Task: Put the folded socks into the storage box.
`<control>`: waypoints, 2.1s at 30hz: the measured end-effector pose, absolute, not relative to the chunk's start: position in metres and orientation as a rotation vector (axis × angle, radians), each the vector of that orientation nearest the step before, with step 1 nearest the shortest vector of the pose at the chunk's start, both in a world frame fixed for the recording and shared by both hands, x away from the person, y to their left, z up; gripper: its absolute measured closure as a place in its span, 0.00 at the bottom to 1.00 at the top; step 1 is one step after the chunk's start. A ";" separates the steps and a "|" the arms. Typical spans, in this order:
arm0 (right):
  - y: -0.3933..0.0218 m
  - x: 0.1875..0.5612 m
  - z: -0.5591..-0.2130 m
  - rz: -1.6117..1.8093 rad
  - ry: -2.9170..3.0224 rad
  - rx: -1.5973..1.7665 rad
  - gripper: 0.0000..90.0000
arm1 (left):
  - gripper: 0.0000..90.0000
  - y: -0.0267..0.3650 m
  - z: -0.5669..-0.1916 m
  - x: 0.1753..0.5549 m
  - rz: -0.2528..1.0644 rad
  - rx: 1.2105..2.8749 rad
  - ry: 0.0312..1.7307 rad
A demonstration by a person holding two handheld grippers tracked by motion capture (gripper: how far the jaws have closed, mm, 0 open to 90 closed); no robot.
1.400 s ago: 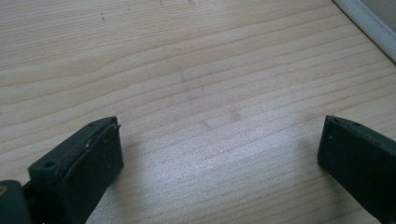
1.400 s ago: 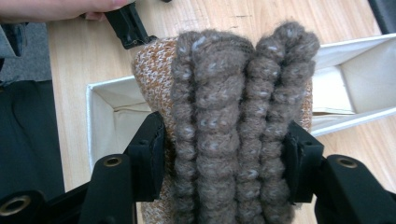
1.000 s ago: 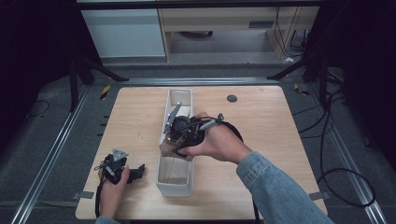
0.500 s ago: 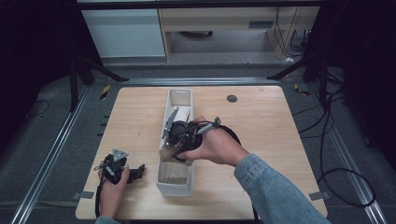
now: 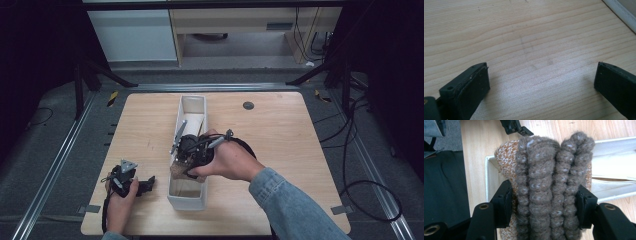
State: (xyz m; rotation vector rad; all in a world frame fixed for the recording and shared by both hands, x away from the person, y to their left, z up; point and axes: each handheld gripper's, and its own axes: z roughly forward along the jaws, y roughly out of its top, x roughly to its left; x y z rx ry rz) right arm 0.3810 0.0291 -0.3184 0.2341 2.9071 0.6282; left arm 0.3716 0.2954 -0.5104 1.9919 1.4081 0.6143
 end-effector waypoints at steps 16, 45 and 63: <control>0.042 0.377 -0.334 0.608 2.923 0.228 0.48 | 0.00 0.295 -0.510 0.372 0.612 1.994 1.405; 0.046 0.369 -0.367 0.615 2.921 0.238 0.44 | 0.00 0.295 -0.511 0.372 0.613 1.993 1.404; 0.035 0.370 -0.350 0.693 2.920 0.271 0.36 | 0.00 0.295 -0.511 0.372 0.613 1.993 1.404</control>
